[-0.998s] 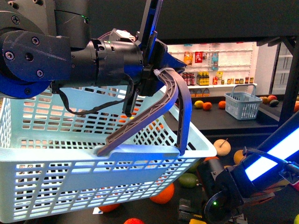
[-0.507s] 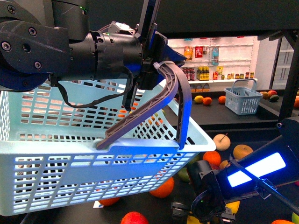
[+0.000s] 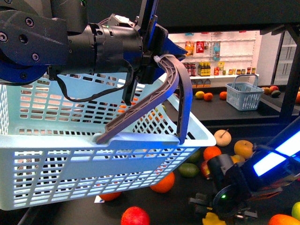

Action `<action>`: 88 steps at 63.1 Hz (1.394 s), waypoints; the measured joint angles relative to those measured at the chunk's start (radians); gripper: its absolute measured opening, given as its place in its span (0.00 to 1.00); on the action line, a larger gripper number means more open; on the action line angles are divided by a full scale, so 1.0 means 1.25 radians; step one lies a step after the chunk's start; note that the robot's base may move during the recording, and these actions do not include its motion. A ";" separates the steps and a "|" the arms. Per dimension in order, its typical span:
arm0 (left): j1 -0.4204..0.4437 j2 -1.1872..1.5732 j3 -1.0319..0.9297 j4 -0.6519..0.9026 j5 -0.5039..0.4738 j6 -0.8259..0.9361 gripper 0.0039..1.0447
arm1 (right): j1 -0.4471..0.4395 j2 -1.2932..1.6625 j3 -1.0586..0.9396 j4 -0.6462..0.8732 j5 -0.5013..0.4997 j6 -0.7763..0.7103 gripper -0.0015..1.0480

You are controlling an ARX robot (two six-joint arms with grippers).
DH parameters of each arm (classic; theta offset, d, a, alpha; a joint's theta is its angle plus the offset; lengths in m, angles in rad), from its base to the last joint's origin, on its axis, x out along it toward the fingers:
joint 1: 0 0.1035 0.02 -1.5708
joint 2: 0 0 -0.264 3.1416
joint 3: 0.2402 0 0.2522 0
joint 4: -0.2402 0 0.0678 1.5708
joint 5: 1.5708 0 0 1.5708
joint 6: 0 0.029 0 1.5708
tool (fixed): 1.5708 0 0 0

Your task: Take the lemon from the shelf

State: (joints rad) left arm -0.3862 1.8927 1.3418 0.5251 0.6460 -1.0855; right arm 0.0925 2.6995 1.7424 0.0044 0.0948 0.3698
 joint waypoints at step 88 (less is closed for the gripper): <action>0.000 0.000 0.000 0.000 0.000 0.000 0.05 | 0.117 -0.606 -0.278 0.075 -0.226 0.106 0.60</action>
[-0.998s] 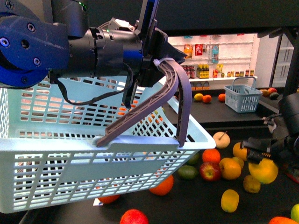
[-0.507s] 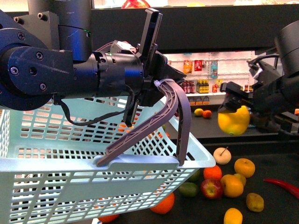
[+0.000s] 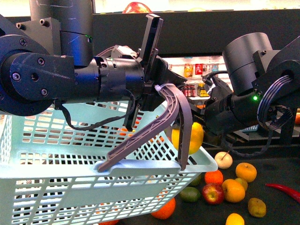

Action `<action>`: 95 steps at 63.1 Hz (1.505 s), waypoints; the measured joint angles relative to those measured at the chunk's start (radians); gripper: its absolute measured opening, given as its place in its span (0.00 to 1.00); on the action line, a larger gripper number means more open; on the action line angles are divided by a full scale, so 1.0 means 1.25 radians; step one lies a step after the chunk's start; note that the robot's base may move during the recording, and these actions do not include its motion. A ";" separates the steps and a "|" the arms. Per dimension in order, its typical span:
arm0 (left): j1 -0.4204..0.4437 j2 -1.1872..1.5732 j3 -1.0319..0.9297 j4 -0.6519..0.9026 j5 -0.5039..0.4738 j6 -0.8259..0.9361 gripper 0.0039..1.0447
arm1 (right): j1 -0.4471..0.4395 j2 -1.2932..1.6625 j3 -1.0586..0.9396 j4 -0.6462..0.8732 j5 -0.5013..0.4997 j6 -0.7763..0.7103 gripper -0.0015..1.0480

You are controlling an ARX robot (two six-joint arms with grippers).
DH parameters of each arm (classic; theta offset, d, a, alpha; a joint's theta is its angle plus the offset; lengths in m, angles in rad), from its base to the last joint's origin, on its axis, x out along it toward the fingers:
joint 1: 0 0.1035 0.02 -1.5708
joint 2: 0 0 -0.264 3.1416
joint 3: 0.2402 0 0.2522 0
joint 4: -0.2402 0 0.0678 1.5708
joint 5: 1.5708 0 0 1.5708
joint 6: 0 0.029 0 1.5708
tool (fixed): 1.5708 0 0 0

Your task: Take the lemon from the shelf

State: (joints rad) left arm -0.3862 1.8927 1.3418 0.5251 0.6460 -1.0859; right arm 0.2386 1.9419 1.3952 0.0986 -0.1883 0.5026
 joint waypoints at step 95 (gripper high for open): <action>0.000 0.004 0.000 -0.002 -0.002 -0.003 0.05 | -0.219 0.577 0.398 -0.104 0.178 -0.096 0.93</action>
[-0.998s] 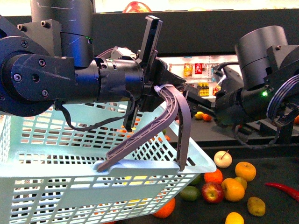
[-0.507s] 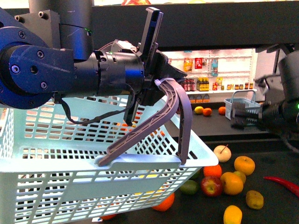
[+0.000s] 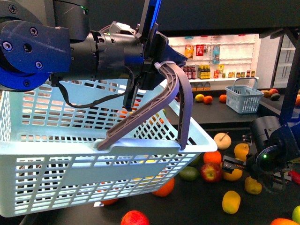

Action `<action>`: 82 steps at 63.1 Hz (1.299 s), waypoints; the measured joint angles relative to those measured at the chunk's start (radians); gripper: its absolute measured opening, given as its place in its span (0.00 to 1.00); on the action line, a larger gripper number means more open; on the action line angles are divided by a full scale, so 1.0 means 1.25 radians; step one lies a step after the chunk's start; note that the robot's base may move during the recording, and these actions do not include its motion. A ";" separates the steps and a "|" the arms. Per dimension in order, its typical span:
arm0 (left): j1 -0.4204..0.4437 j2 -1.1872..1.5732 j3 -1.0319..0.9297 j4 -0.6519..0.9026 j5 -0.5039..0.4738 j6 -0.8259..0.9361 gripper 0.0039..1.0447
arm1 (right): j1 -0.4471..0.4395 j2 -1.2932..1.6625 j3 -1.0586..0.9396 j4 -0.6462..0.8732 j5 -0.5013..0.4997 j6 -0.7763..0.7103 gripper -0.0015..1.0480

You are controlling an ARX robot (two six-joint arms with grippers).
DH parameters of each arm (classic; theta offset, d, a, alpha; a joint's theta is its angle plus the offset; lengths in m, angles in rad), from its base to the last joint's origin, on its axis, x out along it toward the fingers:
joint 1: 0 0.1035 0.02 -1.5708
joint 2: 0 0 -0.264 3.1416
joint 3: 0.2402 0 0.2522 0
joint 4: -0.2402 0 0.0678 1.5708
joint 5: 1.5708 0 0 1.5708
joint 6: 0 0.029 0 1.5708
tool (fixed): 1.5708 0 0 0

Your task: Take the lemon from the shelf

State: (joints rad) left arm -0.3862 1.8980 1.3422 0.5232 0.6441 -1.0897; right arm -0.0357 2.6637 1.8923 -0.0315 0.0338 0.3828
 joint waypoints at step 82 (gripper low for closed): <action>0.000 0.000 0.000 0.000 0.000 0.000 0.05 | 0.025 0.528 0.790 -0.387 0.048 0.033 0.74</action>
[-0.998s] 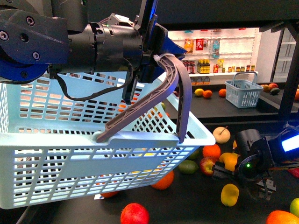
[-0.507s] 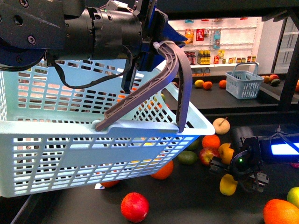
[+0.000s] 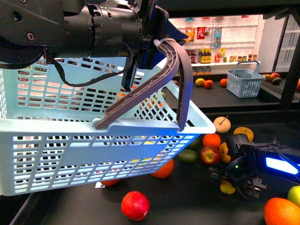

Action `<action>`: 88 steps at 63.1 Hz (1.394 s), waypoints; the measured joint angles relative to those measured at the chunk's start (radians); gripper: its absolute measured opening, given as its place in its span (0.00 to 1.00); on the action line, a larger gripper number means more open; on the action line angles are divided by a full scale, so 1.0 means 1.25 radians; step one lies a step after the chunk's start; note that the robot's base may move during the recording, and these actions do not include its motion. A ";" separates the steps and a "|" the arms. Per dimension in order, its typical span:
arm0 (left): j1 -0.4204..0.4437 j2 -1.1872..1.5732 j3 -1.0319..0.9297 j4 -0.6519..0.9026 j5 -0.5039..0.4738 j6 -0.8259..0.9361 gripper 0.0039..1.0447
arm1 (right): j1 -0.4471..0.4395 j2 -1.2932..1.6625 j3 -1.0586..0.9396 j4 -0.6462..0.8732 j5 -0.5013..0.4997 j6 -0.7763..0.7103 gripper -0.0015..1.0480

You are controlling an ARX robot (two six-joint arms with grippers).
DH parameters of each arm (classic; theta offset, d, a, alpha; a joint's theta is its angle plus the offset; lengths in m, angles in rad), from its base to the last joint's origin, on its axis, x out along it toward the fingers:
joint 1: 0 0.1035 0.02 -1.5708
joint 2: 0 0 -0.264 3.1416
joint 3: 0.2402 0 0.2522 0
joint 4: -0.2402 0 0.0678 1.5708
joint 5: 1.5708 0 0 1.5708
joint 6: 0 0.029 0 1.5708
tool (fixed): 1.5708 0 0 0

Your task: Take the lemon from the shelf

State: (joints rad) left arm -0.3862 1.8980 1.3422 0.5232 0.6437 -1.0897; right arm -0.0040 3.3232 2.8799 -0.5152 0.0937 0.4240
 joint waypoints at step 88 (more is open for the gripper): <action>0.000 0.000 0.000 0.000 0.000 0.000 0.05 | 0.107 -1.186 -1.288 0.584 -0.236 -0.062 0.44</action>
State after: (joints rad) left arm -0.3862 1.8984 1.3422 0.5232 0.6437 -1.0897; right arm 0.1295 1.8404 1.2701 0.2153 -0.2012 0.3470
